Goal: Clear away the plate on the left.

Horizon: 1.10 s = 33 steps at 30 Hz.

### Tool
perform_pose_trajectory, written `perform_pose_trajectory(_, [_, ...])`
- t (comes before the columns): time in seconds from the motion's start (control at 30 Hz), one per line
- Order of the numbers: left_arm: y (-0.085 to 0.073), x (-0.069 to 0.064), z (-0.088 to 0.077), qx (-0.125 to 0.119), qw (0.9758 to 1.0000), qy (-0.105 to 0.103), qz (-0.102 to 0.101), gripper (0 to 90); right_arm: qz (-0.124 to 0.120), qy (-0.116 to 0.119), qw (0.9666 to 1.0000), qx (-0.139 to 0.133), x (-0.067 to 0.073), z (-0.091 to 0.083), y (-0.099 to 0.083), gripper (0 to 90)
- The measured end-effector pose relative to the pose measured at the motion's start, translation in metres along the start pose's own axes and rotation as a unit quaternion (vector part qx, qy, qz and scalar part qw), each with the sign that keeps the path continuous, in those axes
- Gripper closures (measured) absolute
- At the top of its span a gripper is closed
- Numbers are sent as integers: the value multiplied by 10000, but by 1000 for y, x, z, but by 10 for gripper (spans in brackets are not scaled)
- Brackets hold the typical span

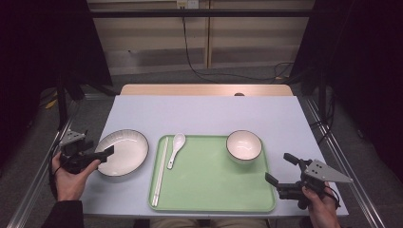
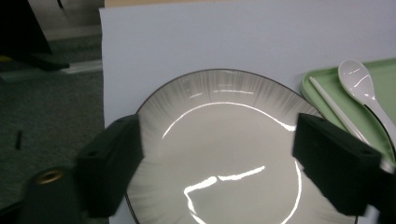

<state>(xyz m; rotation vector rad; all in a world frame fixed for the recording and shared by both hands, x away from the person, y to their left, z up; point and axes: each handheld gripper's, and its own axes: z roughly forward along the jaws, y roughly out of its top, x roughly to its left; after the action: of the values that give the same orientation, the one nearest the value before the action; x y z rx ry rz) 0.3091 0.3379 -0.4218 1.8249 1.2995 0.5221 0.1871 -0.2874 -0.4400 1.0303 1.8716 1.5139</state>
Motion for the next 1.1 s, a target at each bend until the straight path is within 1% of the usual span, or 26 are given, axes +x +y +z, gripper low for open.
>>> perform_pose_trajectory(0.07, [-3,5,3,237,9996,157,48,212,-35,-10,10000,7,-1,1,0,28])
perform_pose_trajectory(0.1, [-5,9,4,208,9997,122,18,202,-27,17,10000,10,0,2,0,28])
perform_pose_trajectory(0.17, [-8,15,10,326,9992,216,-20,214,-45,36,10000,27,0,2,0,28])
perform_pose_trajectory(0.2, [-10,19,12,322,9994,152,15,277,-51,37,10000,7,0,2,0,28])
perform_pose_trajectory(0.27, [-11,23,17,525,9984,213,-6,292,-32,35,10000,6,0,2,0,28])
perform_pose_trajectory(0.3, [-12,24,19,533,9984,208,-2,291,-43,42,10000,24,0,2,0,28])
perform_pose_trajectory(0.33, [-11,26,20,570,9981,244,9,330,-27,43,10000,37,0,2,0,28])
perform_pose_trajectory(0.37, [-11,27,22,594,9979,260,-45,368,-42,42,10000,36,0,2,0,28])
perform_pose_trajectory(0.4, [-11,28,23,604,9977,305,-43,371,-48,51,10000,32,0,3,0,28])
perform_pose_trajectory(0.43, [-11,30,25,632,9976,287,-38,394,-42,52,10000,29,0,3,0,28])
perform_pose_trajectory(0.5, [-13,33,30,679,9973,270,-78,477,-7,60,10000,62,0,2,0,28])
perform_pose_trajectory(0.53, [-14,35,33,763,9967,262,-53,477,-7,60,10000,62,0,2,0,28])
perform_pose_trajectory(0.57, [-15,37,35,761,9967,262,-98,502,-24,46,10000,46,0,3,0,28])
perform_pose_trajectory(0.6, [-16,40,36,755,9967,223,-195,566,-29,41,10000,52,0,3,-1,28])
perform_pose_trajectory(0.63, [-17,43,37,761,9966,157,-260,581,-37,18,10000,69,0,3,-1,28])
perform_pose_trajectory(0.67, [-17,44,38,820,9963,147,-225,581,-37,18,10000,69,0,3,-1,28])
perform_pose_trajectory(0.7, [-17,46,38,812,9962,159,-289,621,-45,4,10000,71,0,3,-1,28])
perform_pose_trajectory(0.73, [-17,49,38,764,9962,55,-417,641,-54,1,10000,69,0,3,-1,28])
perform_pose_trajectory(0.8, [-18,51,42,833,9953,9,-492,678,-53,20,10000,77,1,4,-1,28])
perform_pose_trajectory(0.83, [-18,52,44,792,9951,-22,-594,692,-63,15,9999,78,1,4,-1,28])
perform_pose_trajectory(0.87, [-19,55,46,844,9947,-84,-582,701,-63,32,9999,92,1,3,-1,28])
perform_pose_trajectory(0.9, [-19,55,47,805,9943,-137,-691,700,-68,20,9999,103,1,3,-1,28])
perform_pose_trajectory(0.97, [-18,55,48,830,9937,-125,-747,701,-90,-10,9999,90,1,3,-1,28])
perform_pose_trajectory(1.03, [-18,59,49,830,9919,-239,-927,711,-89,-1,9999,95,1,3,-2,28])
perform_pose_trajectory(1.07, [-18,58,51,781,9912,-218,-1044,720,-97,13,9999,94,1,3,-2,28])
perform_pose_trajectory(1.1, [-17,60,51,792,9911,-244,-1044,721,-115,12,9999,101,0,2,-2,28])
